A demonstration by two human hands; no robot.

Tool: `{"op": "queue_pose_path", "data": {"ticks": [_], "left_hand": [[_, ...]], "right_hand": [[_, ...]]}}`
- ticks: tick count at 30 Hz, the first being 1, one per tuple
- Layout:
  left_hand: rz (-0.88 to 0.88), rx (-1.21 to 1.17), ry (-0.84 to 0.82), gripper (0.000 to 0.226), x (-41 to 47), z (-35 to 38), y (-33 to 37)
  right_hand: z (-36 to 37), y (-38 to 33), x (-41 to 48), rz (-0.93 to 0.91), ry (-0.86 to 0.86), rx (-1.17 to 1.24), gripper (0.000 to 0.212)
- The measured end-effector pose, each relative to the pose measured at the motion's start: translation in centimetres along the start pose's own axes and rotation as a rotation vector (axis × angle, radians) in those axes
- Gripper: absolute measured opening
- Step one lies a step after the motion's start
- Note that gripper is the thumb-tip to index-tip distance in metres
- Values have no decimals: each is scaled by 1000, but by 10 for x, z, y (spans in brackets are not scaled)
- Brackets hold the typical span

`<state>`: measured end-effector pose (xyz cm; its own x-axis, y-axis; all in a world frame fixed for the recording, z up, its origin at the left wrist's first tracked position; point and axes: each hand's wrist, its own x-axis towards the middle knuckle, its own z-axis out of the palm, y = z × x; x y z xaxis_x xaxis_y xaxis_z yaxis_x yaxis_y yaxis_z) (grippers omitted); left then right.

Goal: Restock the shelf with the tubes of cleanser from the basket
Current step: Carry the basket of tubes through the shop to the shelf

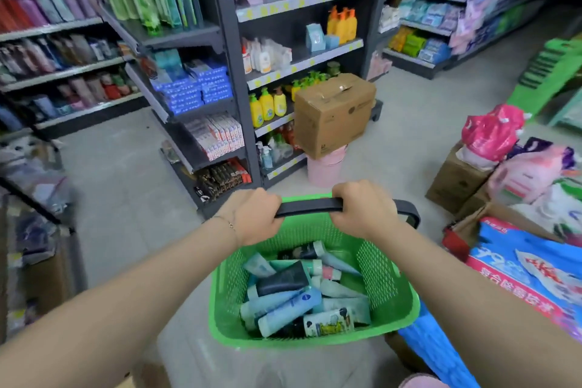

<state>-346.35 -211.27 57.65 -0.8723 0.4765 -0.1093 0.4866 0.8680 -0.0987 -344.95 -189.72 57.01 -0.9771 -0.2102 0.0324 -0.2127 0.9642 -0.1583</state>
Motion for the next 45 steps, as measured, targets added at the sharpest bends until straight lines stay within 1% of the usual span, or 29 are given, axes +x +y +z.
{"op": "queue_pose_path", "data": {"ticks": [5, 10, 14, 19, 22, 25, 28, 31, 33, 38, 42, 44, 45], "left_hand": [[95, -24, 30, 21, 74, -5, -36], [166, -26, 51, 20, 133, -18, -56], [206, -23, 80, 19, 175, -37, -64], [171, -76, 91, 23, 237, -62, -73], [134, -107, 143, 28, 283, -75, -72], [114, -148, 177, 31, 330, -90, -68], [87, -155, 207, 27, 371, -103, -70], [74, -183, 262, 27, 406, -117, -72], [67, -208, 287, 27, 432, -126, -72], [81, -203, 341, 36, 495, -153, -74], [100, -194, 394, 34, 551, -179, -84], [94, -196, 405, 32, 593, -198, -93], [95, -172, 401, 32, 598, -203, -97]], "right_hand": [[-4, 14, 55, 124, 39, 5, 18], [-18, 28, 96, 141, 101, -81, 7], [-33, 49, 133, 148, 148, -114, 10], [-51, 86, 193, 122, 178, -121, 10], [-64, 116, 229, 119, 214, -71, 10], [-80, 147, 264, 121, 235, -37, 14], [-97, 173, 295, 87, 266, -67, 14], [-116, 195, 324, 47, 293, -120, 8], [-128, 211, 345, 43, 302, -131, 10], [-151, 253, 400, 31, 312, -144, 13], [-176, 283, 448, 39, 328, -155, 16], [-191, 301, 486, 37, 376, -171, 15], [-197, 302, 491, 34, 385, -190, 14]]}}
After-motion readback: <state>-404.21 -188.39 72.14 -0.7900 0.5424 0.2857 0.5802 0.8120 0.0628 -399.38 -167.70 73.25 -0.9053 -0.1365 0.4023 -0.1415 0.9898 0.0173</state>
